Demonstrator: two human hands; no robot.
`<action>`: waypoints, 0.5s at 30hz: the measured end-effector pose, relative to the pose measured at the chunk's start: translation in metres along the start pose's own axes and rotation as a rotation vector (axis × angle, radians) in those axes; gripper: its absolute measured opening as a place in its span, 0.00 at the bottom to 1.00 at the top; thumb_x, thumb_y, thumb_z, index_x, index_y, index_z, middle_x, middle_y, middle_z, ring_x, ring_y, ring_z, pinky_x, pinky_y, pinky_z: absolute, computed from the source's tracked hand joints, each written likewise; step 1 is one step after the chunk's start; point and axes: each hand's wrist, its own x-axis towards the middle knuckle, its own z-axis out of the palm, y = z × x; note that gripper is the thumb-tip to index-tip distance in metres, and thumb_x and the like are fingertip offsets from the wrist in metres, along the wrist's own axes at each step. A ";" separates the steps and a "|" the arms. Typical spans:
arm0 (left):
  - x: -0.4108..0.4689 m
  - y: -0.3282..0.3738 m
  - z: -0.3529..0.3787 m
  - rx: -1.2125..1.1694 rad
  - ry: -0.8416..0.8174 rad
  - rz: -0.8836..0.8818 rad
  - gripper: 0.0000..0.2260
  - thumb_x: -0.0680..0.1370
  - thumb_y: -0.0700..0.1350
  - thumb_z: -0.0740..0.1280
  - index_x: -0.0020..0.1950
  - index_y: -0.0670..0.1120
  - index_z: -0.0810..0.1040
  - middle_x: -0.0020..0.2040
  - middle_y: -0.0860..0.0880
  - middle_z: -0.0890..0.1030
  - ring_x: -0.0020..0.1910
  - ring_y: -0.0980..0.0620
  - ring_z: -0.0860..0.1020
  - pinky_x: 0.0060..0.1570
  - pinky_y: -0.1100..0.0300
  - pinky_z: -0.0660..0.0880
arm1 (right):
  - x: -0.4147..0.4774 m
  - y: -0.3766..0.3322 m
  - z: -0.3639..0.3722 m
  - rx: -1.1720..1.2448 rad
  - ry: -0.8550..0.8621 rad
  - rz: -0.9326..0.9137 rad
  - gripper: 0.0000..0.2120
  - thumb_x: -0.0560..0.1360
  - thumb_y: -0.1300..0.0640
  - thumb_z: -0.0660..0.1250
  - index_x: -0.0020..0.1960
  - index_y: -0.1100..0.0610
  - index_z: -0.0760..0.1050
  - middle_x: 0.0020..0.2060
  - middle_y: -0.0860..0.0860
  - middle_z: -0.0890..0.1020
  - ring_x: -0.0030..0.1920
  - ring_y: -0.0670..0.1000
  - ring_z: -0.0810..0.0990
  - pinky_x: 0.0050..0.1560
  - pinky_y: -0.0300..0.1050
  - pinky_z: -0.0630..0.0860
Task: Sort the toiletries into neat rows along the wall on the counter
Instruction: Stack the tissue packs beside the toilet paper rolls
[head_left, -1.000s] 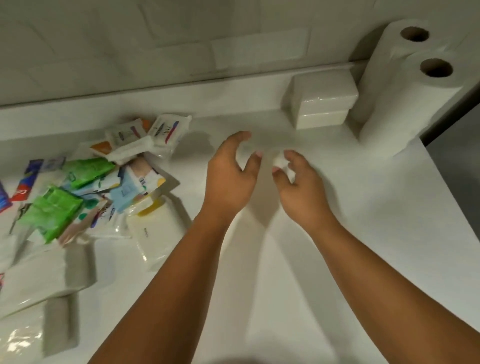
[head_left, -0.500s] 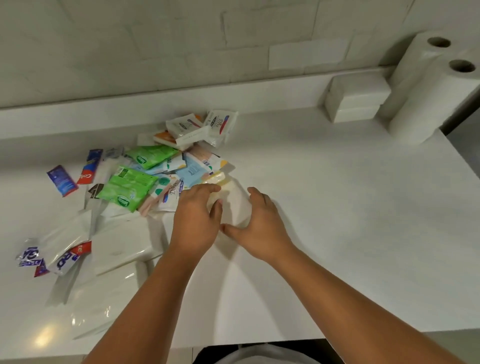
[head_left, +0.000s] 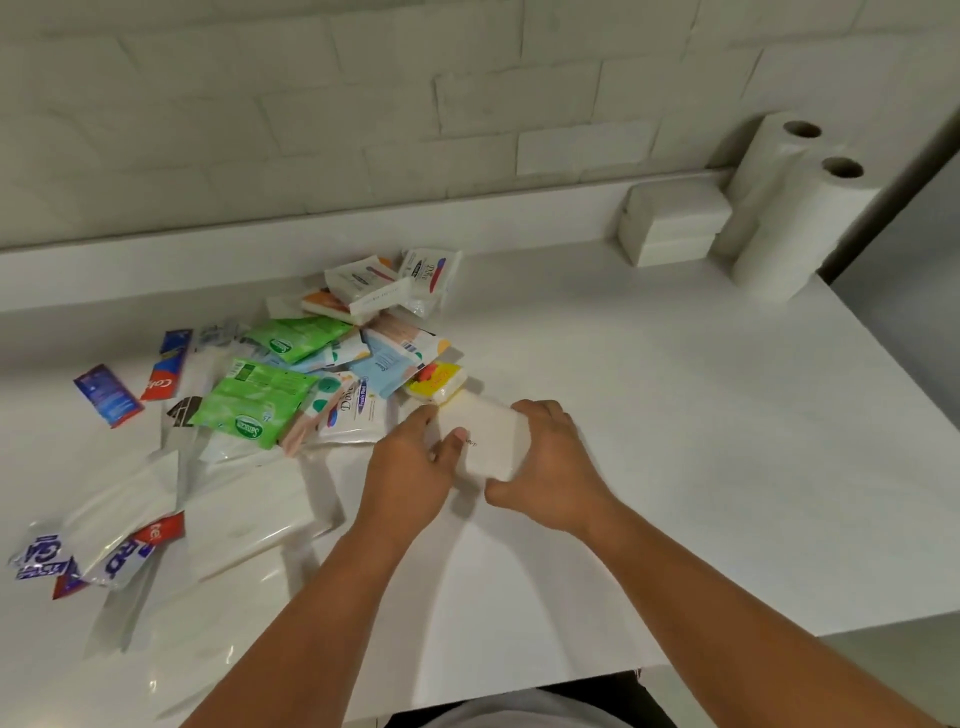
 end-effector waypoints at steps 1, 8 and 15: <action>-0.001 0.004 0.003 0.000 -0.016 -0.020 0.20 0.79 0.56 0.67 0.66 0.45 0.76 0.54 0.46 0.83 0.51 0.45 0.81 0.46 0.60 0.71 | -0.002 0.005 -0.006 0.032 0.000 -0.009 0.43 0.57 0.47 0.78 0.68 0.53 0.67 0.58 0.48 0.69 0.60 0.49 0.69 0.59 0.38 0.67; 0.001 0.032 0.029 -0.379 -0.132 -0.236 0.07 0.78 0.52 0.70 0.52 0.50 0.81 0.45 0.55 0.83 0.50 0.51 0.81 0.47 0.61 0.76 | -0.016 0.043 -0.061 0.162 -0.075 -0.107 0.42 0.59 0.53 0.77 0.70 0.49 0.65 0.62 0.42 0.67 0.63 0.44 0.69 0.66 0.43 0.71; 0.018 0.084 0.068 -0.813 -0.288 -0.284 0.10 0.78 0.38 0.70 0.59 0.43 0.76 0.50 0.46 0.86 0.54 0.43 0.83 0.53 0.43 0.81 | -0.009 0.092 -0.119 0.231 -0.024 -0.095 0.46 0.63 0.55 0.76 0.76 0.47 0.58 0.71 0.40 0.62 0.70 0.44 0.67 0.69 0.44 0.70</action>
